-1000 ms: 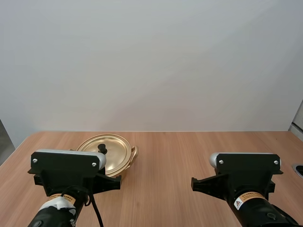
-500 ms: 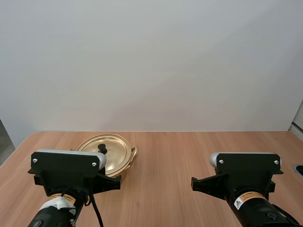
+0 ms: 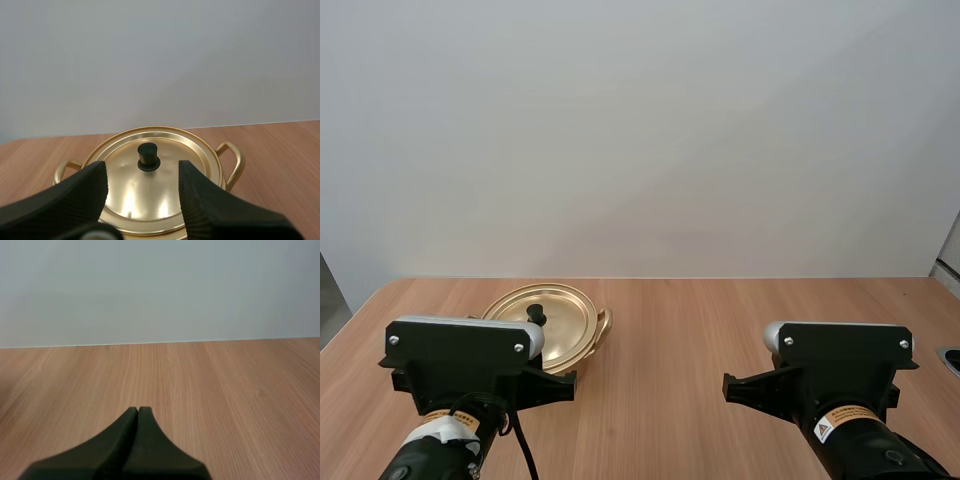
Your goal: Open the pot, put the car inside, and close it
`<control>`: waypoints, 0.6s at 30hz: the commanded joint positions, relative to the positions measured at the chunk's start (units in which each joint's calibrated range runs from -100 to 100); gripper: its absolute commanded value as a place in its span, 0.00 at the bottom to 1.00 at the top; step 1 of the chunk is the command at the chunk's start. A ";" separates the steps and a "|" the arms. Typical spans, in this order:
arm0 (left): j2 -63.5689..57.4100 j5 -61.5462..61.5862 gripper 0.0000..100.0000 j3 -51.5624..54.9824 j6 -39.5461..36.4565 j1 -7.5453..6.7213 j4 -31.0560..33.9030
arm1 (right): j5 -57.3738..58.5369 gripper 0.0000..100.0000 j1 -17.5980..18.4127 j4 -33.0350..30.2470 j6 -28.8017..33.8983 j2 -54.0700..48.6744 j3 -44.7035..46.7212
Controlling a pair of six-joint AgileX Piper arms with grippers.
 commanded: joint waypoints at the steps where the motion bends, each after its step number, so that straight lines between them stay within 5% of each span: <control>1: 0.00 -0.06 0.71 0.00 0.00 0.01 0.06 | 0.03 0.00 -0.01 -0.05 0.03 0.00 0.00; 14: 0.00 0.11 0.69 0.00 0.00 0.01 0.06 | 0.03 0.00 -0.01 -0.05 0.03 0.00 0.00; 18: 0.00 0.11 0.28 0.00 0.00 0.01 0.06 | 0.03 0.00 -0.01 -0.05 0.03 0.00 0.00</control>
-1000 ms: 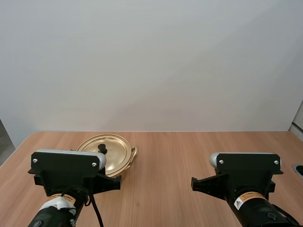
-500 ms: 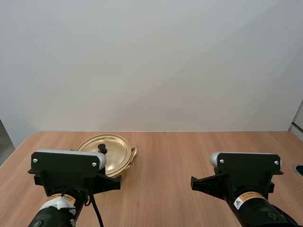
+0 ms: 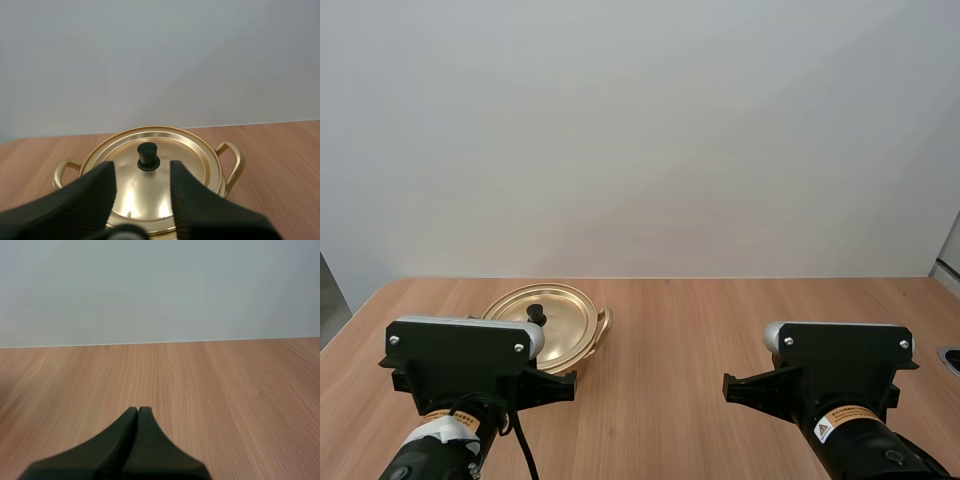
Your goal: Open the pot, put the car inside, and close it
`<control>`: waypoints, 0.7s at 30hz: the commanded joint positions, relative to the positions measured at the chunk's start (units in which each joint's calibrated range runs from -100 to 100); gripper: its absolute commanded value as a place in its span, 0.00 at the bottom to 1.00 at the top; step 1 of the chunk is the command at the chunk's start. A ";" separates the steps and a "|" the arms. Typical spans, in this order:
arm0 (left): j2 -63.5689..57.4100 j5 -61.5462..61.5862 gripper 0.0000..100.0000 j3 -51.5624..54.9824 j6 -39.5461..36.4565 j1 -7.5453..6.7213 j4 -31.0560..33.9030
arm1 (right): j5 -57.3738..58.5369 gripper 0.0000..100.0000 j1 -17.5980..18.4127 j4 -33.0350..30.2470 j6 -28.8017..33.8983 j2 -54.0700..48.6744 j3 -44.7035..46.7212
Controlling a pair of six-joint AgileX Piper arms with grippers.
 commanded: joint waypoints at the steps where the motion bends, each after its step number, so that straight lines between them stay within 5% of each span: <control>1: 0.00 0.11 0.17 0.00 0.00 0.01 0.06 | 0.03 0.00 -0.01 -0.05 0.03 0.00 0.00; 2: 0.00 0.11 0.04 0.00 0.00 0.01 0.06 | 0.03 0.00 -0.01 -0.05 0.03 0.00 0.00; 3: 0.00 0.11 0.00 0.00 0.00 0.01 0.06 | 0.03 0.00 -0.01 -0.05 0.03 0.00 0.00; 21: 0.00 1.68 0.00 0.00 -1.92 0.01 -0.04 | 0.03 0.00 -0.01 -0.05 0.03 0.00 0.00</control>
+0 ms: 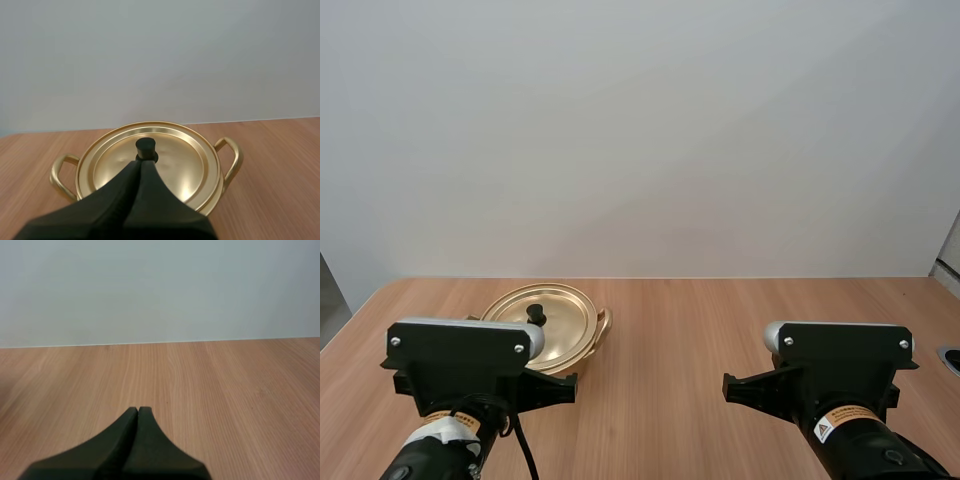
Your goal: Open the pot, put the car inside, and close it
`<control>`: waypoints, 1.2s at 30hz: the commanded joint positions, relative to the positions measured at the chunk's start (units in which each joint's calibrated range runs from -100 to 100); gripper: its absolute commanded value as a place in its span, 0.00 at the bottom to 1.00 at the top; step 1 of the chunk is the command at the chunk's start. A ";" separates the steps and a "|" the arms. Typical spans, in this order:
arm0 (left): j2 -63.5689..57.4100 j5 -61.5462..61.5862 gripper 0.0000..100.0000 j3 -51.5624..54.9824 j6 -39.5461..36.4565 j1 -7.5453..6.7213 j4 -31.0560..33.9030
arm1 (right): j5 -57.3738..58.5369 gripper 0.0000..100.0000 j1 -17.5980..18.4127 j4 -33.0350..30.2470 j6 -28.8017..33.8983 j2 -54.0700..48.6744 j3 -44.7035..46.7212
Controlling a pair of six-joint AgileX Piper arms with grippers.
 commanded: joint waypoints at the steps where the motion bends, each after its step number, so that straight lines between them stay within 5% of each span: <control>1: 0.00 -0.06 0.00 0.00 -2.07 0.01 -0.04 | 0.03 0.00 -0.01 -0.05 0.03 0.00 0.00; 9: 0.00 0.17 0.00 0.00 -10.67 0.01 7.48 | 0.03 0.00 -0.01 -0.05 0.03 0.00 0.00; 36: 0.00 -2.32 0.00 0.00 -10.76 0.01 8.15 | 0.03 0.00 -0.01 -0.05 0.03 0.00 0.00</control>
